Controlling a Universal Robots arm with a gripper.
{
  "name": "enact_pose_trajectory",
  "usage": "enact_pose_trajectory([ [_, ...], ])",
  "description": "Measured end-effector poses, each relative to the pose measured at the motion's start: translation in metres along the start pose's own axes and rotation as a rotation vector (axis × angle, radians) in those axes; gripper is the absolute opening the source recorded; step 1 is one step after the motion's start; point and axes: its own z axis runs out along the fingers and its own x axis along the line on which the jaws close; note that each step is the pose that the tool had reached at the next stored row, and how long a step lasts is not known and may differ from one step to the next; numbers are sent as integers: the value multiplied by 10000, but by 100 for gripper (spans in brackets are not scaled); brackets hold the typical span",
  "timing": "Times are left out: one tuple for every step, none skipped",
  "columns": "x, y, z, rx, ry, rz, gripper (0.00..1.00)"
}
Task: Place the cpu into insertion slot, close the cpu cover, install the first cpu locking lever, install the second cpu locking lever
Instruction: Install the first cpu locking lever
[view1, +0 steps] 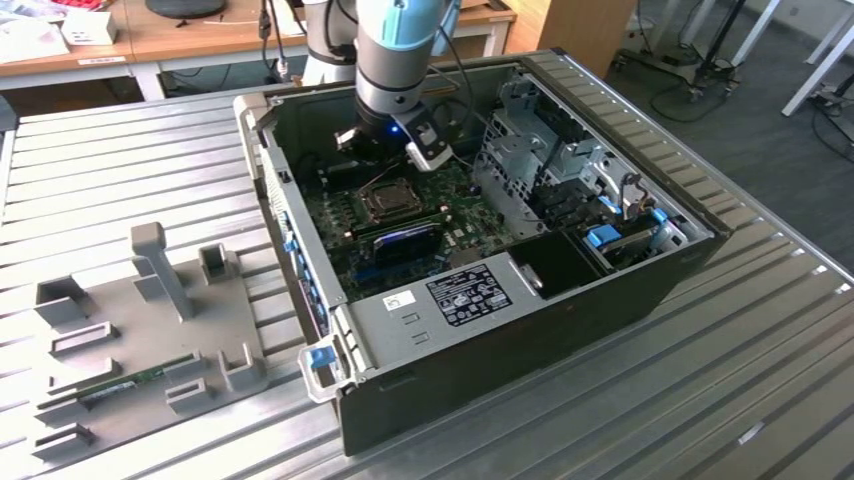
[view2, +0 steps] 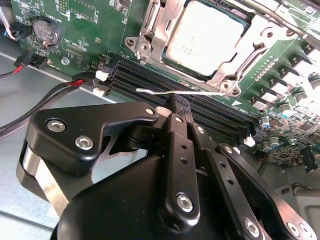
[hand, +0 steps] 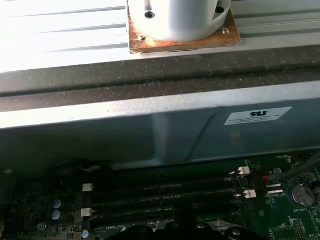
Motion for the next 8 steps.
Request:
enact_pose_trajectory([
  [-3,0,0,-1,0,1,10],
  [-8,-1,1,-1,-1,1,10],
  [-14,-1,1,-1,0,1,10],
  [-18,-1,1,-2,0,1,10],
  [-19,-1,2,-1,-1,1,10],
  [-20,-1,2,-1,-1,2,10],
  [-20,0,2,-1,-1,2,10],
  [-20,0,2,-1,-1,2,10],
])
